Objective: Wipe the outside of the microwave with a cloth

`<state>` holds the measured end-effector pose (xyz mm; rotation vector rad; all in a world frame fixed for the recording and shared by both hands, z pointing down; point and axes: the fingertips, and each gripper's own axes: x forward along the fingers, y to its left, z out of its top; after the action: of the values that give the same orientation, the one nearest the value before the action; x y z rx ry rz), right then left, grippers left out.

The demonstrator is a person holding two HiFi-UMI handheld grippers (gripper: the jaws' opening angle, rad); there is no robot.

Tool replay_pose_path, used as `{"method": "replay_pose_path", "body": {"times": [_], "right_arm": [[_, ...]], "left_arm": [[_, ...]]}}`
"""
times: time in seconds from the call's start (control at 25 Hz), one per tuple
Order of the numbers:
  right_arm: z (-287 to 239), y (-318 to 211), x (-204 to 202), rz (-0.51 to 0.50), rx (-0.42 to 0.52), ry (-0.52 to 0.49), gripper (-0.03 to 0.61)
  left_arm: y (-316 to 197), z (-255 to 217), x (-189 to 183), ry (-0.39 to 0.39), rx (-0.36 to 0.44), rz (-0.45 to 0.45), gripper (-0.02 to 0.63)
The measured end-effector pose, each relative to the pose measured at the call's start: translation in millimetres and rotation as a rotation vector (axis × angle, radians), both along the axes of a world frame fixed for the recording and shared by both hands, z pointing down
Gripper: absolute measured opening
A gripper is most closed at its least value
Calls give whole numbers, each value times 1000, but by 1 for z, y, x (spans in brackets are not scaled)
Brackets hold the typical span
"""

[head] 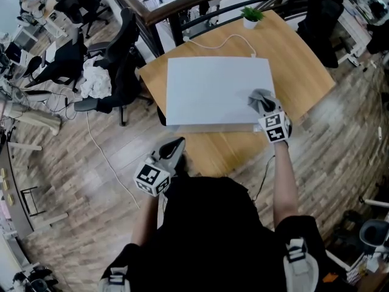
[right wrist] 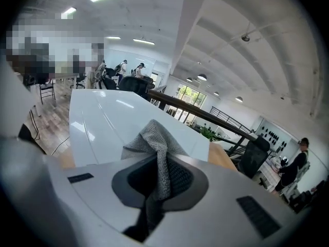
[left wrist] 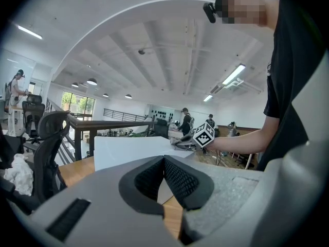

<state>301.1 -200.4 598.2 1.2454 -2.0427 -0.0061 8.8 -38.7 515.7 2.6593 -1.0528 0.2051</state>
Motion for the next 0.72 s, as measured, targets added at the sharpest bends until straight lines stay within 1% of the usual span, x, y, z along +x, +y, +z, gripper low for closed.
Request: {"method": "replay_pose_path", "body": {"times": [0.2, 0.36, 0.56, 0.72], "right_arm": [[3, 2, -24, -25, -4, 1, 14], [3, 3, -40, -31, -13, -3, 14], [3, 2, -60, -29, -47, -25, 14], [5, 3, -80, -29, -73, -42, 14]], "left_arm": [[2, 2, -14, 0, -6, -4, 2], [2, -1, -22, -6, 2, 13, 2], [-3, -6, -34, -10, 13, 35, 2], [-5, -3, -43, -13, 2, 53, 2]]}}
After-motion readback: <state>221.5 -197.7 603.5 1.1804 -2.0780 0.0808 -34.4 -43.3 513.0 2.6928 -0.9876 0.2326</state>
